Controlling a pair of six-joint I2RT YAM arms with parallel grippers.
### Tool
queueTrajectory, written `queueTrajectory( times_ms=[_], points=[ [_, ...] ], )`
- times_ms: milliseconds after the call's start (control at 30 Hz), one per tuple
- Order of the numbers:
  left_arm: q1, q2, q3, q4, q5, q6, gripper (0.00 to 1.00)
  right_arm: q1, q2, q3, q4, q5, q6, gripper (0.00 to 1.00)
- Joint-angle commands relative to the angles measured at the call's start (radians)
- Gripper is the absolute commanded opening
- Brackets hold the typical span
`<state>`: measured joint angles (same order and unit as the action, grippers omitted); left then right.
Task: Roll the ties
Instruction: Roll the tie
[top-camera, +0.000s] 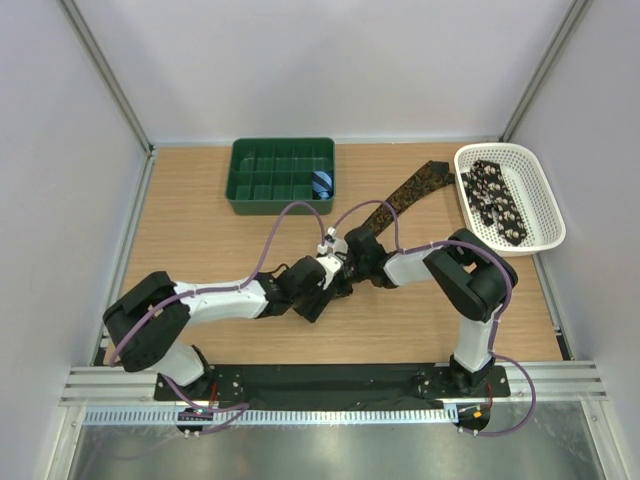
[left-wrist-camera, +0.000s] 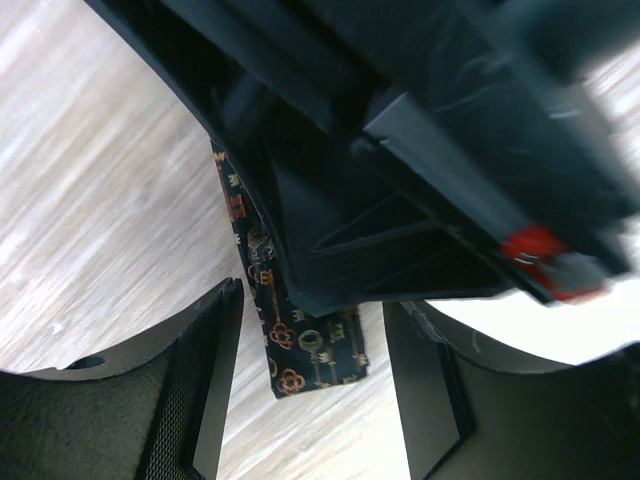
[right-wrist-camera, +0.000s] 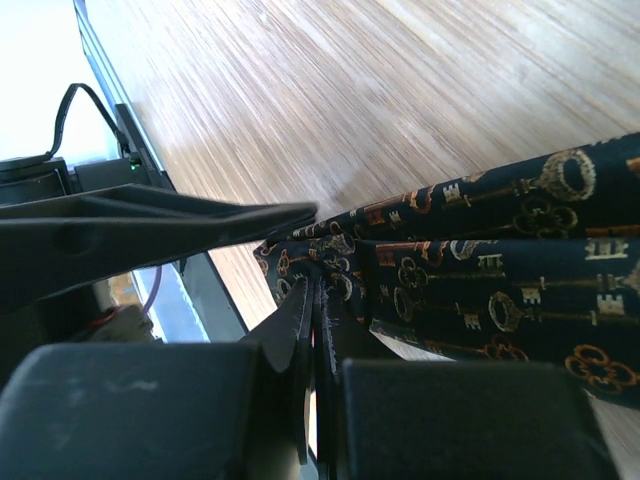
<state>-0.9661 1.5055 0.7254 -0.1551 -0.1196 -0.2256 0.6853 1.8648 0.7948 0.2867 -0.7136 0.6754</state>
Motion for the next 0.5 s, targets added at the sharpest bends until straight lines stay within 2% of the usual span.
queueTrajectory(
  times_ms=[0,167,333,467],
  points=[
    [0.012,0.019,0.023,-0.006,0.006,0.043,0.61,0.002,-0.036,0.023,-0.053,0.031,-0.042,0.04],
    [0.035,0.044,0.020,0.011,0.021,0.043,0.59,0.002,-0.036,0.026,-0.047,0.032,-0.037,0.04],
    [0.046,0.071,0.032,0.035,0.040,0.055,0.53,0.002,-0.056,0.018,-0.050,0.043,-0.033,0.05],
    [0.046,0.097,0.040,0.037,0.074,0.052,0.50,-0.010,-0.099,0.001,-0.035,0.069,-0.010,0.13]
  ],
)
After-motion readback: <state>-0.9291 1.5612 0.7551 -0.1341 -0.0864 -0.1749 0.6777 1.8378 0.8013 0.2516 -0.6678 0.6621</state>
